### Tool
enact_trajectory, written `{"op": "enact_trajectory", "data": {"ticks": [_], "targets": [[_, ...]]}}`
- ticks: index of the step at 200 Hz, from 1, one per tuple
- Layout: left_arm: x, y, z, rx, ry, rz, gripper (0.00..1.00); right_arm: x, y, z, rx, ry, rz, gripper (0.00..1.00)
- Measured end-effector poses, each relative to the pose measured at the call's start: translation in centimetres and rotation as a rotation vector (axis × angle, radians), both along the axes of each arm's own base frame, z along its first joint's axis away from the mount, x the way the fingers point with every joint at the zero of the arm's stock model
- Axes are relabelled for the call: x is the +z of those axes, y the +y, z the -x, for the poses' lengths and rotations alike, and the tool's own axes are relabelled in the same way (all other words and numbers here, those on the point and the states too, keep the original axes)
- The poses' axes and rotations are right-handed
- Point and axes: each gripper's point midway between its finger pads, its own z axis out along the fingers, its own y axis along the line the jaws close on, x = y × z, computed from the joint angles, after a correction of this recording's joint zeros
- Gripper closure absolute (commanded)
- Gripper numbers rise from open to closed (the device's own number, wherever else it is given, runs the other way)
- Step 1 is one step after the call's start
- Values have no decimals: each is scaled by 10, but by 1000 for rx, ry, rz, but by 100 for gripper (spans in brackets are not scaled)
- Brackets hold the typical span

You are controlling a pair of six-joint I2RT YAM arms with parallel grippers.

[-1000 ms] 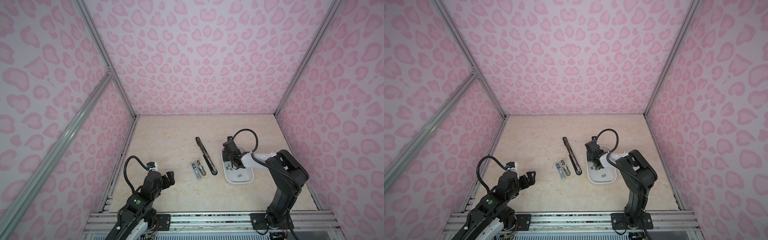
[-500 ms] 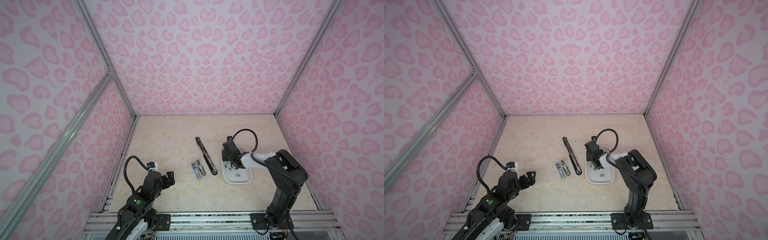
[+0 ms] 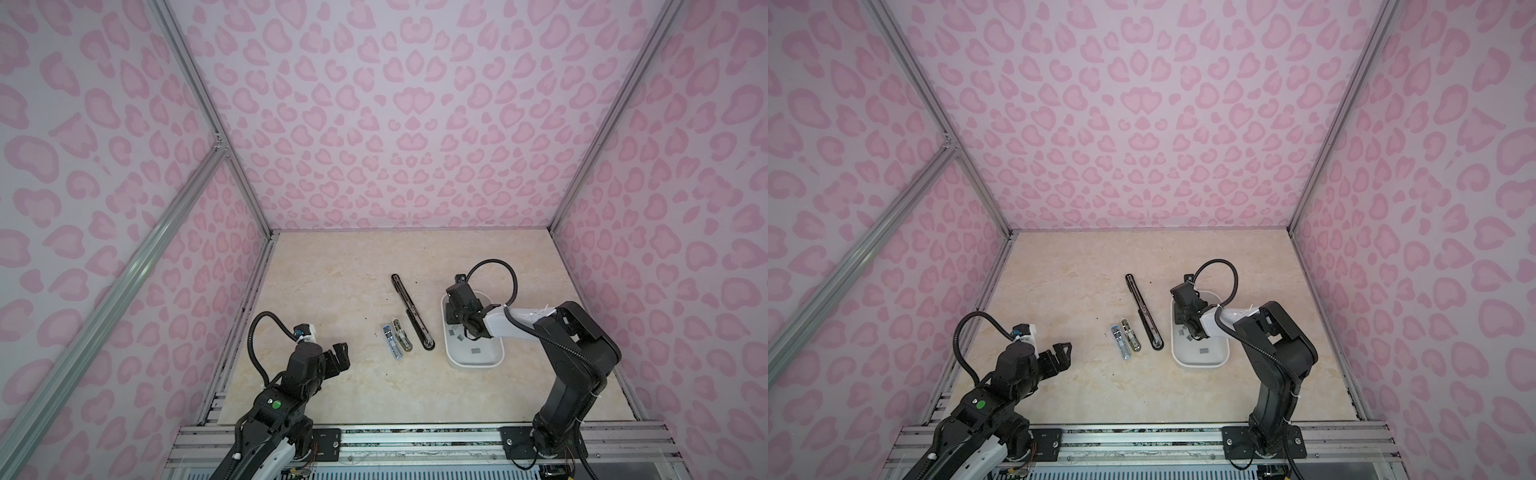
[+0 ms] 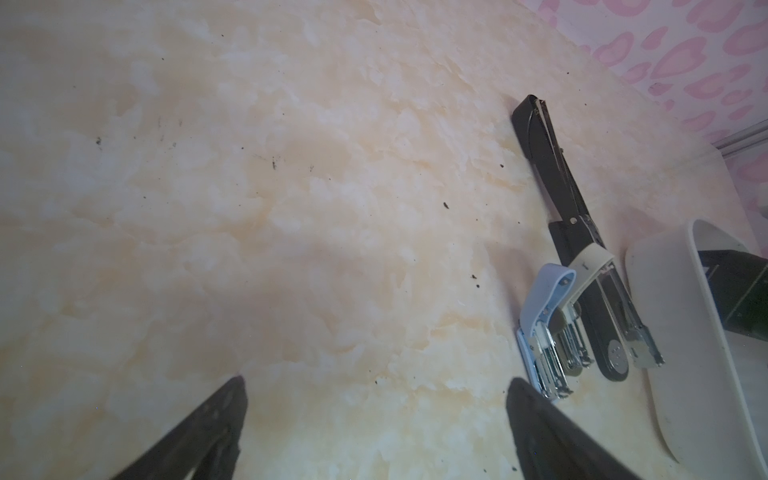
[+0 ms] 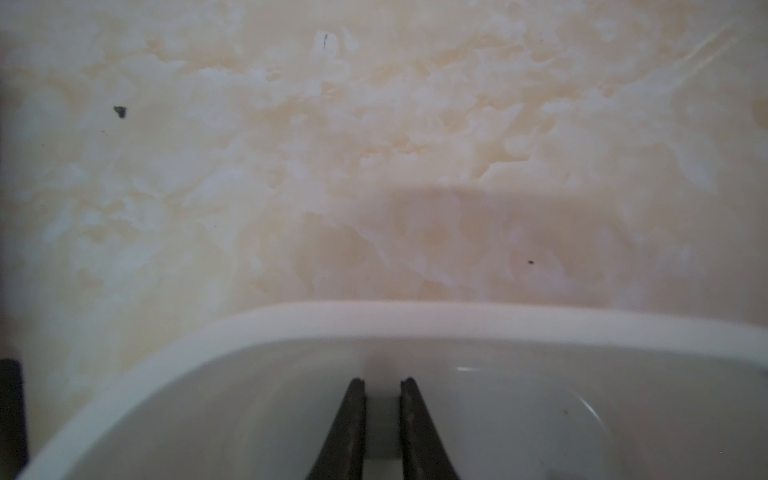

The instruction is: Load the staples into the stapler

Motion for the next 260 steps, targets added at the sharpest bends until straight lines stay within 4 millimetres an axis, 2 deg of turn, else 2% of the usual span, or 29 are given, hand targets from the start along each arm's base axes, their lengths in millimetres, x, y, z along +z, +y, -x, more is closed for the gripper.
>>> {"op": "enact_trajectory", "data": {"ticks": [34, 99, 129, 144, 174, 214, 249, 260], "targets": [[0, 0, 0, 0, 0, 0, 2, 8, -4, 14, 12, 6, 0, 83], [5, -1, 0, -2, -24, 11, 1, 63, 13, 57, 128, -162, -88, 83], [8, -1, 0, -2, -37, 18, 1, 80, 14, 68, 149, -217, -116, 82], [8, -1, 0, -3, -38, 18, 2, 76, 12, 71, 144, -209, -116, 82], [9, -2, 0, -6, -42, 19, 3, 53, 11, 78, 140, -119, -73, 82], [3, 0, 0, 1, -9, -4, 3, 47, 10, 57, 99, -78, -28, 82], [4, -4, -5, -16, 40, -35, 3, 29, -17, 44, 28, -24, -11, 82], [8, -5, -9, -23, 48, -48, 3, 24, -20, 43, 25, -8, -11, 82]]}}
